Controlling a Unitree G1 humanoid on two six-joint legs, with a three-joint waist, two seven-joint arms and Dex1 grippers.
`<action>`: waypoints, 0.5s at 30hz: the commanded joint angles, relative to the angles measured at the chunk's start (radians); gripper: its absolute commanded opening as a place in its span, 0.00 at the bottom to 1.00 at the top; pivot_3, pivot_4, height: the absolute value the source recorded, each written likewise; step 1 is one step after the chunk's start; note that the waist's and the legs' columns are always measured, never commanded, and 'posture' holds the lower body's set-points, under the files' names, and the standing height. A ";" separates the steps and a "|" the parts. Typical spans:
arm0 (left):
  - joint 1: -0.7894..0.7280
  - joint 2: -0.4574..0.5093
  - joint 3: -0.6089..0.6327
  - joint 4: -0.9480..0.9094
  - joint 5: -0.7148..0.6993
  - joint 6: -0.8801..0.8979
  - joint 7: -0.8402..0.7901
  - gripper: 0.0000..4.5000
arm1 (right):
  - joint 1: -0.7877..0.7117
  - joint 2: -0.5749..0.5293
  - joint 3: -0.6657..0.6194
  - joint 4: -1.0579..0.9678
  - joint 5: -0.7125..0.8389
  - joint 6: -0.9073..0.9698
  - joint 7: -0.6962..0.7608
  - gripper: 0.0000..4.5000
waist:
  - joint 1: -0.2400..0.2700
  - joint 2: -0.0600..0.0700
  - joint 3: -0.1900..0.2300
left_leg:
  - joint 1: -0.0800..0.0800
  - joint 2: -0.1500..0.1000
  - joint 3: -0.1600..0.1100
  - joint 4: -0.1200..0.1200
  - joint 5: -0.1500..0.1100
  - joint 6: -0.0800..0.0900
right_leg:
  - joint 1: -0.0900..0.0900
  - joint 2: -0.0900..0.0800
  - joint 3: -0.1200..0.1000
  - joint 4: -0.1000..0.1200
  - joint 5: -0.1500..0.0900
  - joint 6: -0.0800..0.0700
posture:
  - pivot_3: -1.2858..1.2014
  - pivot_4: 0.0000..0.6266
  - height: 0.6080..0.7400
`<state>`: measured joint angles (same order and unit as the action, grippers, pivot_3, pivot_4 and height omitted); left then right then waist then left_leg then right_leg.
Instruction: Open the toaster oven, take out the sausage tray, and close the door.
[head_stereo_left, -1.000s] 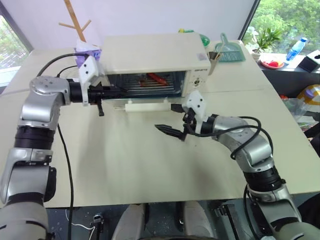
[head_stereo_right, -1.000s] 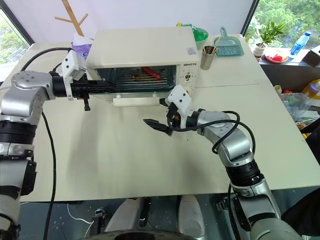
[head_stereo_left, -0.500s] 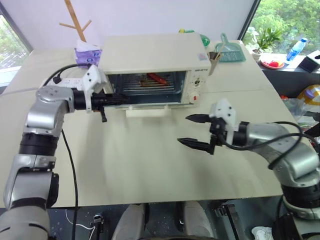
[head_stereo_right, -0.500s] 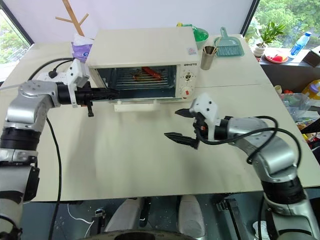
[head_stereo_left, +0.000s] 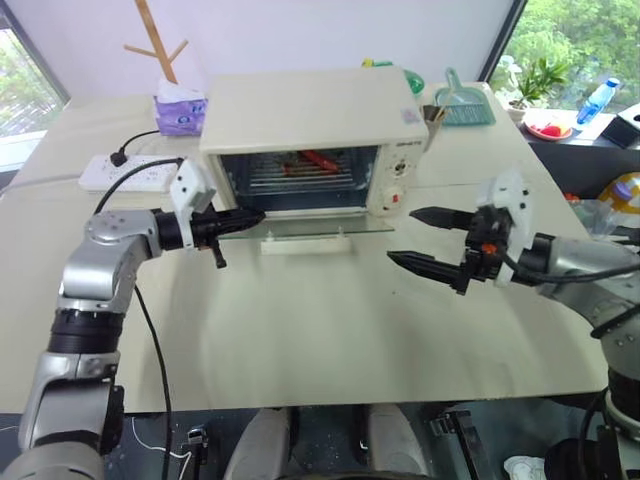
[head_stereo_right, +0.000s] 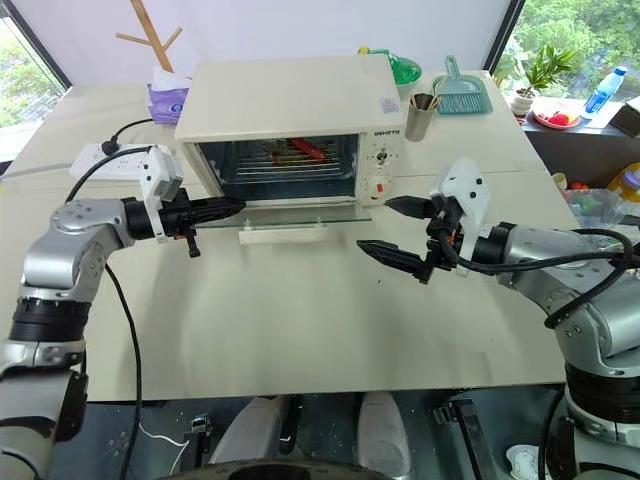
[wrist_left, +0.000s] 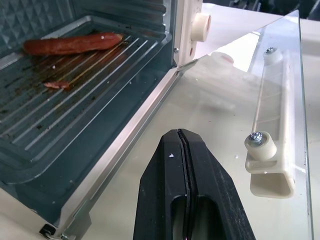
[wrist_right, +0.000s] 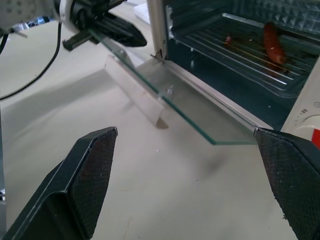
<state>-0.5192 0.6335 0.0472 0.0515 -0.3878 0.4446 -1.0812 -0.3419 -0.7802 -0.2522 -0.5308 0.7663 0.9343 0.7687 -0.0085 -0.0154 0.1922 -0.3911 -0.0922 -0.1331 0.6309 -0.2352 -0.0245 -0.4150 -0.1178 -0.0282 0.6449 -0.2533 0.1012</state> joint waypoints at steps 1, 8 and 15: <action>0.066 -0.024 -0.052 0.004 0.002 0.034 0.005 0.01 | -0.005 -0.017 -0.033 0.003 0.018 -0.009 -0.014 1.00 | 0.001 0.000 0.000 | 0.001 0.000 0.000 0.000 0.000 0.000 | 0.001 0.000 0.000 0.000 0.000 0.000 | 0.52 0.24 1.00; 0.002 -0.016 -0.013 0.114 0.027 -0.011 0.028 0.01 | -0.038 0.003 -0.019 0.041 0.011 -0.027 -0.054 1.00 | 0.005 0.000 -0.001 | 0.003 0.001 0.000 0.002 0.000 0.000 | 0.004 0.000 -0.001 0.000 0.000 0.000 | 0.52 0.24 1.00; -0.110 -0.001 0.010 0.243 0.034 -0.051 0.031 0.01 | -0.059 0.001 0.001 0.068 0.003 -0.049 -0.056 1.00 | 0.019 0.000 0.000 | 0.001 0.002 0.000 0.002 0.000 0.000 | 0.003 0.001 -0.002 0.000 0.000 0.001 | 0.52 0.24 1.00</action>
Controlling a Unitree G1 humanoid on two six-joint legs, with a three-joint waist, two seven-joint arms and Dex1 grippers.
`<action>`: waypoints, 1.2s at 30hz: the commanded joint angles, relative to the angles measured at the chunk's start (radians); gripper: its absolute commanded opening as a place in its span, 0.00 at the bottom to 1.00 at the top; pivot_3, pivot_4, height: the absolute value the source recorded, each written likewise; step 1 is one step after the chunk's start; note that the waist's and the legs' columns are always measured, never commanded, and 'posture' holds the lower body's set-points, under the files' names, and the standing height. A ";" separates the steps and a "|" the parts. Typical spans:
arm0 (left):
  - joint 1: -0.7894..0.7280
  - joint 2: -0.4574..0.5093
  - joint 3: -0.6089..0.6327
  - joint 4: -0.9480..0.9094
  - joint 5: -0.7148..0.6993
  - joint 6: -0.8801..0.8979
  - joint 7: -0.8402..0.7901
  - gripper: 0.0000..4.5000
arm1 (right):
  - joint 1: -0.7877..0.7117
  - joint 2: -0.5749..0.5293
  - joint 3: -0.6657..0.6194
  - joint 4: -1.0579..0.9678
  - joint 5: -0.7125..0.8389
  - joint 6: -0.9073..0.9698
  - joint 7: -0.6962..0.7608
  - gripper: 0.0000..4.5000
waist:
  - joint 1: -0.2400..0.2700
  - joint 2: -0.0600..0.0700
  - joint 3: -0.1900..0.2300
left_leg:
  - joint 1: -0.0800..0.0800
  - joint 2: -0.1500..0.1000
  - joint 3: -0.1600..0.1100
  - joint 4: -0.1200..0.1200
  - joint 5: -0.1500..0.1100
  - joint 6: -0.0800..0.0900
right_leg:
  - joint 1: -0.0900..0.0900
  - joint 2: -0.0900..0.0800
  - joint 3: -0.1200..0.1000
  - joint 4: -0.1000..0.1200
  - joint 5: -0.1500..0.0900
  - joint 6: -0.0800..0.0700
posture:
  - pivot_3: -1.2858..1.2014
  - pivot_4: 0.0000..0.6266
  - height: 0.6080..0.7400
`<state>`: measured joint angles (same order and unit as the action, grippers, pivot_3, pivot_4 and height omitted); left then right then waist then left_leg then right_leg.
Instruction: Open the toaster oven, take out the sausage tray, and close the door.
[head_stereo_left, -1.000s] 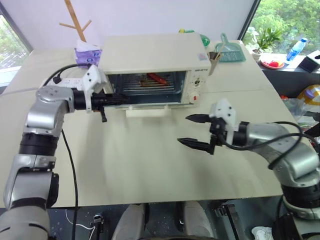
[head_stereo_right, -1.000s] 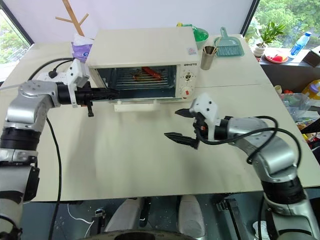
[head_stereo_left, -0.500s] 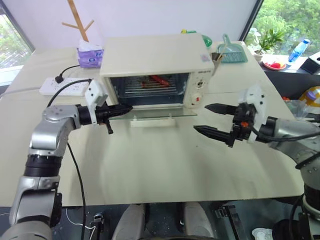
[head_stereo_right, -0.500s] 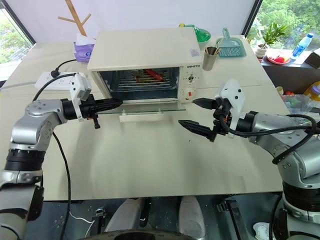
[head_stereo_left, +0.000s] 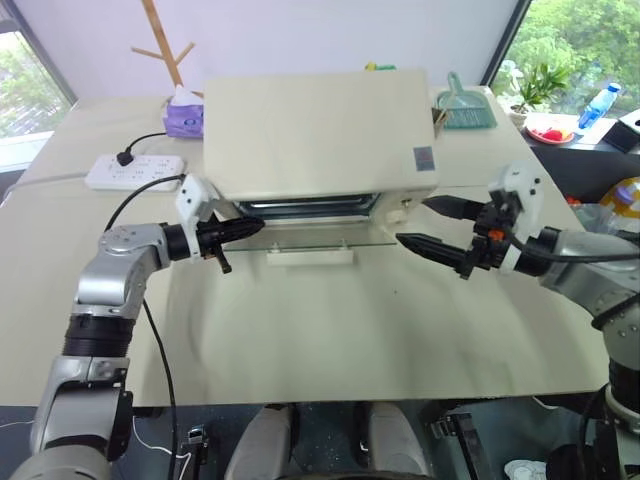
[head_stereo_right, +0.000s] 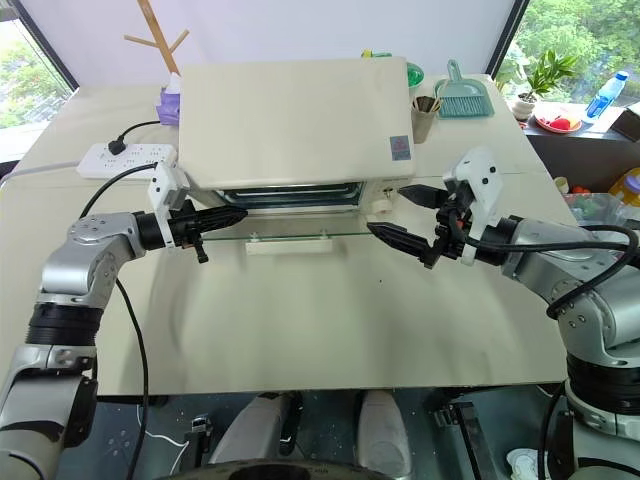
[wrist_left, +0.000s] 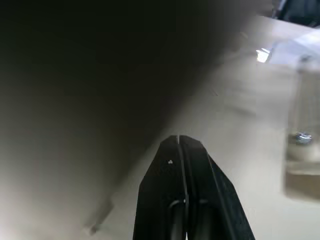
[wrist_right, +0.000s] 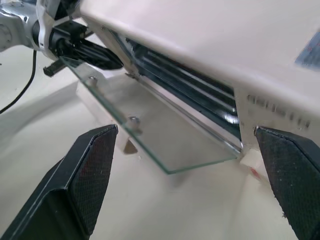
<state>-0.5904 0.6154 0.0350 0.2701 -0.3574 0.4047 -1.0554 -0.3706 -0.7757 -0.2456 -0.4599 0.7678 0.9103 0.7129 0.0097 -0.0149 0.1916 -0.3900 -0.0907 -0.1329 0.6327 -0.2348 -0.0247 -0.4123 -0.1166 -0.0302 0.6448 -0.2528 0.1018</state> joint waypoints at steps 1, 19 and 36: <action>-0.056 0.017 0.028 0.038 0.001 -0.013 0.007 0.01 | -0.036 -0.004 -0.002 0.002 -0.001 -0.028 -0.001 1.00 | 0.001 0.000 0.000 | -0.001 0.000 0.000 0.000 0.000 0.000 | -0.001 0.000 0.000 0.000 0.000 0.000 | 0.52 0.24 1.00; -0.142 0.025 0.026 0.105 -0.001 -0.032 -0.043 0.01 | -0.016 0.010 0.033 -0.006 -0.006 -0.046 -0.016 1.00 | 0.001 -0.001 0.001 | -0.003 -0.001 0.000 -0.001 0.000 0.000 | -0.002 -0.001 0.000 -0.002 0.001 0.001 | 0.52 0.24 1.00; -0.033 0.127 -0.024 -0.162 -0.127 0.201 -0.242 0.01 | 0.013 0.001 0.020 -0.008 -0.004 -0.049 -0.025 1.00 | -0.004 -0.001 0.001 | -0.003 -0.001 0.000 -0.002 0.000 0.000 | -0.002 -0.001 0.000 -0.003 0.001 0.001 | 0.52 0.24 1.00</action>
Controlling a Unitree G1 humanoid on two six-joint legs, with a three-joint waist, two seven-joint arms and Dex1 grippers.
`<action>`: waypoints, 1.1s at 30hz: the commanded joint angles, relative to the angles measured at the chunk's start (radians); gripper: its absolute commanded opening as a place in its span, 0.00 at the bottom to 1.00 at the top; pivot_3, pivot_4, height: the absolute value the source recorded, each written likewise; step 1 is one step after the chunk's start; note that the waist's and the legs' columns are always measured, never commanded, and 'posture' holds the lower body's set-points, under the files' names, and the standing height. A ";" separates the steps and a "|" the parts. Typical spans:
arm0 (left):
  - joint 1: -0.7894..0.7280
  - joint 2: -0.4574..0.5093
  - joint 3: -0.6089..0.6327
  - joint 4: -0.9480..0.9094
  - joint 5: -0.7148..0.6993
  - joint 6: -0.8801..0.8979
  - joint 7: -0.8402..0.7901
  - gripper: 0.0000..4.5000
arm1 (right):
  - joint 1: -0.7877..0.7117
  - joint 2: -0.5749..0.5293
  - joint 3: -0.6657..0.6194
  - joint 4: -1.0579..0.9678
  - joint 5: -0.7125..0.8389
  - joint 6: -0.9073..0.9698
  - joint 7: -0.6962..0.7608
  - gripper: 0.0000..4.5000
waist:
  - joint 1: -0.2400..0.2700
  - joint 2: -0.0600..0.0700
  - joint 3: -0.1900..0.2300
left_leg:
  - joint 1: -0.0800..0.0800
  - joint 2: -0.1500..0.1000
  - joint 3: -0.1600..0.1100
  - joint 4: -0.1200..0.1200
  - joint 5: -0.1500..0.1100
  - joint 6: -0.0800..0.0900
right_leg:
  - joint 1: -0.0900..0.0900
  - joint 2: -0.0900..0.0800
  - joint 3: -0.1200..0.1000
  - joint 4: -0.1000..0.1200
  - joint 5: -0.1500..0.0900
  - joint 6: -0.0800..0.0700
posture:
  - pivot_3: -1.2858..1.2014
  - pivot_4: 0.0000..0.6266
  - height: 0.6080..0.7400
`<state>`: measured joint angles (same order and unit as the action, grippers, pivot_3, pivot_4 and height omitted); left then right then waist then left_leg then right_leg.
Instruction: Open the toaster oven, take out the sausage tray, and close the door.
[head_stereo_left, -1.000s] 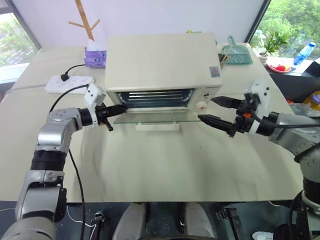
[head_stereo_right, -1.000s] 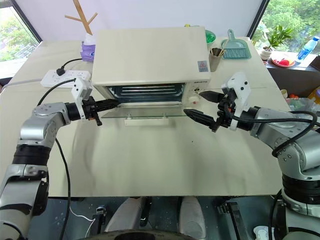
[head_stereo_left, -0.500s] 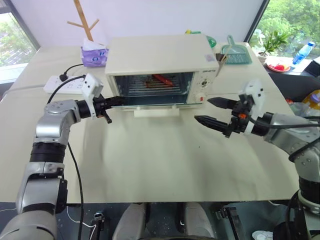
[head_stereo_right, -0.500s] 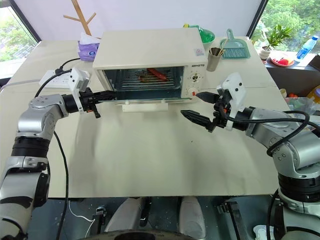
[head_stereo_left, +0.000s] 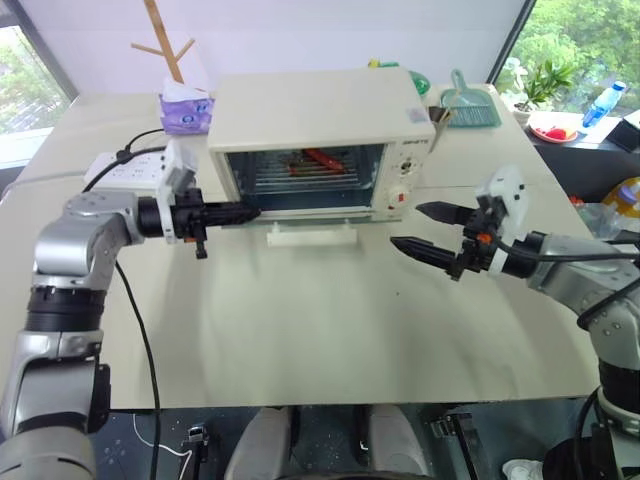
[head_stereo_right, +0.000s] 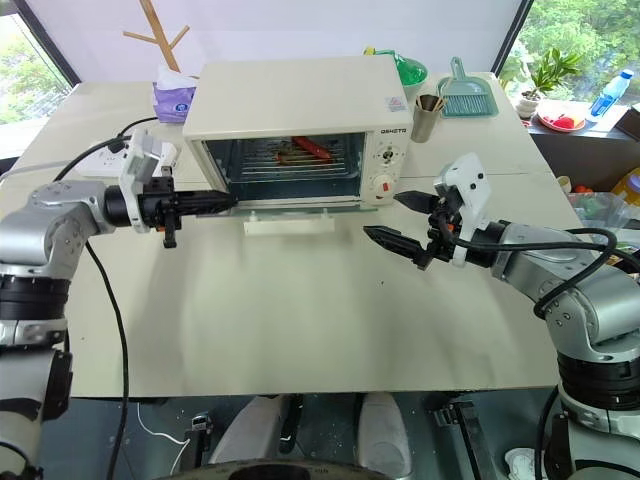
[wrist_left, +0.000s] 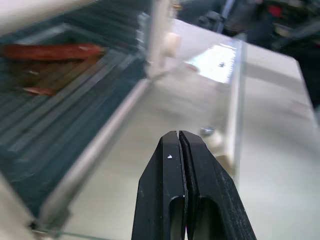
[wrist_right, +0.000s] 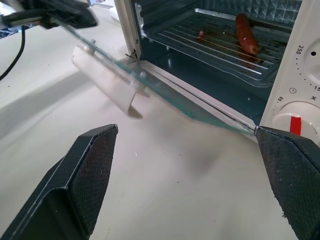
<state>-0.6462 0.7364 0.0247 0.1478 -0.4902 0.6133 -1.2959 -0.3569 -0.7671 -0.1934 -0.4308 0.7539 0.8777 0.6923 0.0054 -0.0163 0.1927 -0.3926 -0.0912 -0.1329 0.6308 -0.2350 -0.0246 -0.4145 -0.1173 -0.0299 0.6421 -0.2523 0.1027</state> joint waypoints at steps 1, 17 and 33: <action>0.034 0.003 -0.022 -0.040 0.018 -0.021 0.006 0.01 | 0.000 -0.007 -0.033 -0.039 0.011 -0.017 -0.005 1.00 | 0.001 0.000 0.000 | 0.000 0.000 0.000 0.000 0.000 0.000 | 0.000 0.000 0.000 0.000 0.000 0.000 | 0.52 0.24 1.00; 0.116 -0.122 -0.085 0.102 0.184 -0.242 0.164 0.01 | 0.010 -0.017 -0.051 -0.047 0.015 -0.015 -0.011 1.00 | 0.006 0.000 0.000 | -0.001 0.000 0.000 0.000 0.000 0.000 | 0.001 0.000 0.000 -0.003 0.000 0.000 | 0.52 0.24 1.00; 0.181 0.023 0.132 -0.177 -0.063 0.021 0.149 0.64 | 0.023 -0.019 -0.038 -0.022 -0.007 -0.042 0.006 1.00 | 0.000 0.000 0.000 | -0.001 0.001 0.000 -0.002 0.000 0.000 | 0.001 0.000 0.000 -0.005 0.000 0.000 | 0.52 0.24 1.00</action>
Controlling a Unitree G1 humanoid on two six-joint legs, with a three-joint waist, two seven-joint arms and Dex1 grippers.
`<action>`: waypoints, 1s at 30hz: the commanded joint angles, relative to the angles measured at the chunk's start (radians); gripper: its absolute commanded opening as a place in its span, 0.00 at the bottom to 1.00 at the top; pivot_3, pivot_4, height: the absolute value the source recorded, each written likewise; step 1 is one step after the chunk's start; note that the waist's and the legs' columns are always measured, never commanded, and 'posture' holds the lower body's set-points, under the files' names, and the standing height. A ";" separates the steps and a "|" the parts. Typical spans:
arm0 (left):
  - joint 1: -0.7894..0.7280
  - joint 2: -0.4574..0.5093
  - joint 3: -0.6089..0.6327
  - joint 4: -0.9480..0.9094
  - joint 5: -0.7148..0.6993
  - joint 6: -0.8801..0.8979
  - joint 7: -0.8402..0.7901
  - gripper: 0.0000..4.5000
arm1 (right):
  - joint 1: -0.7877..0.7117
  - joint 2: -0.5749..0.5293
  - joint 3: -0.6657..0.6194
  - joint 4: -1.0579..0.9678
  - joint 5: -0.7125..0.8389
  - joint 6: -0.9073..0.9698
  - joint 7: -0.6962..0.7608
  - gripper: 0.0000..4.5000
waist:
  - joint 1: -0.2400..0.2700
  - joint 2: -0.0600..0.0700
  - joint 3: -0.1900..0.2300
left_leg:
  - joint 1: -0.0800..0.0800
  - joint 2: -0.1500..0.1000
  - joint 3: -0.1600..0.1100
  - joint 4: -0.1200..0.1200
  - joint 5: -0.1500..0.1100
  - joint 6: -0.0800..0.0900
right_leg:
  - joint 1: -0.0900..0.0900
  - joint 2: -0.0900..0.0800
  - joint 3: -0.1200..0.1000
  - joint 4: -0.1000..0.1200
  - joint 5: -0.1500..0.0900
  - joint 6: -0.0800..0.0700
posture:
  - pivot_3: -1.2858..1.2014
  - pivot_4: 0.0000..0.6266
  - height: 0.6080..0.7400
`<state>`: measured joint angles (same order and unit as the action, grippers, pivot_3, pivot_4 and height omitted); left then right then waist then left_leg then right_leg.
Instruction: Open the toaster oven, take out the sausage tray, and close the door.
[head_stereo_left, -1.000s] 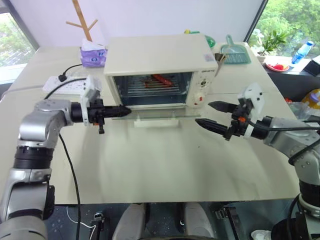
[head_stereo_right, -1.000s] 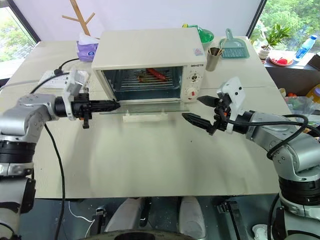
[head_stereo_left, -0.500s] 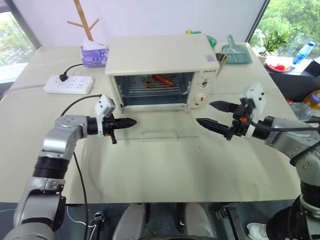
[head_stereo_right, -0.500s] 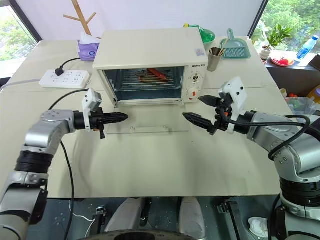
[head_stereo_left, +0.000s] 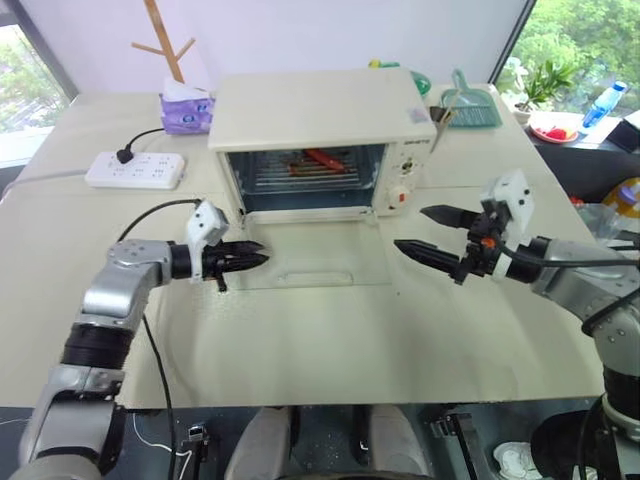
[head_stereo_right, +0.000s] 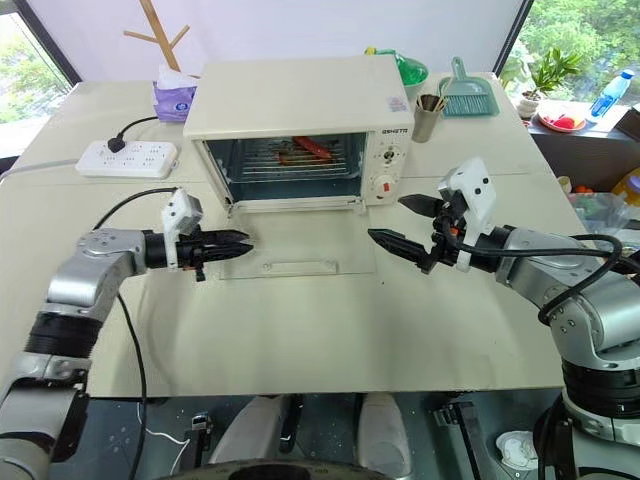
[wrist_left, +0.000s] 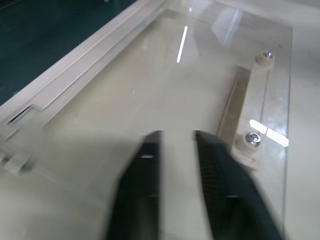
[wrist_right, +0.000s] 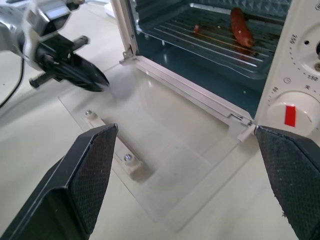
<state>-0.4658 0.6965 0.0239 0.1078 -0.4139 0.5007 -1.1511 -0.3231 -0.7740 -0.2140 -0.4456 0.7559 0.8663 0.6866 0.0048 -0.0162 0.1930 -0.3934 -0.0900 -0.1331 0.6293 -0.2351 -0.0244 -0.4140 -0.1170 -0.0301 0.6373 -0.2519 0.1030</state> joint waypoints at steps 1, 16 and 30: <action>0.010 0.085 0.176 -0.176 -0.188 0.188 0.011 0.76 | -0.011 -0.012 -0.014 -0.002 -0.013 -0.036 0.015 1.00 | 0.000 0.000 0.000 | 0.000 0.000 0.000 0.000 0.000 0.000 | 0.000 0.000 0.000 0.000 0.000 0.000 | 0.52 0.24 1.00; 0.174 0.226 0.466 -0.346 -0.365 0.354 0.161 1.00 | -0.108 0.029 0.106 0.103 -0.124 -0.136 0.057 1.00 | 0.008 0.001 0.000 | 0.000 0.000 0.000 0.000 0.000 0.000 | 0.002 0.000 0.001 -0.004 0.000 -0.002 | 0.52 0.24 1.00; 0.102 0.217 0.327 -0.339 -0.360 0.302 0.142 1.00 | -0.375 0.226 0.544 0.374 -0.692 -0.616 -0.015 1.00 | -0.017 0.001 0.000 | 0.000 0.000 0.001 -0.002 0.000 -0.001 | 0.001 0.001 0.000 -0.005 0.001 -0.001 | 0.52 0.24 1.00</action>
<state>-0.3361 0.8870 0.3591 -0.2366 -0.7752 0.8311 -0.9833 -0.6611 -0.5627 0.3014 -0.1120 0.1492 0.3473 0.6899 -0.0121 -0.0152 0.1933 -0.3933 -0.0905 -0.1323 0.6274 -0.2349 -0.0252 -0.4132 -0.1161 -0.0299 0.6319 -0.2504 0.1021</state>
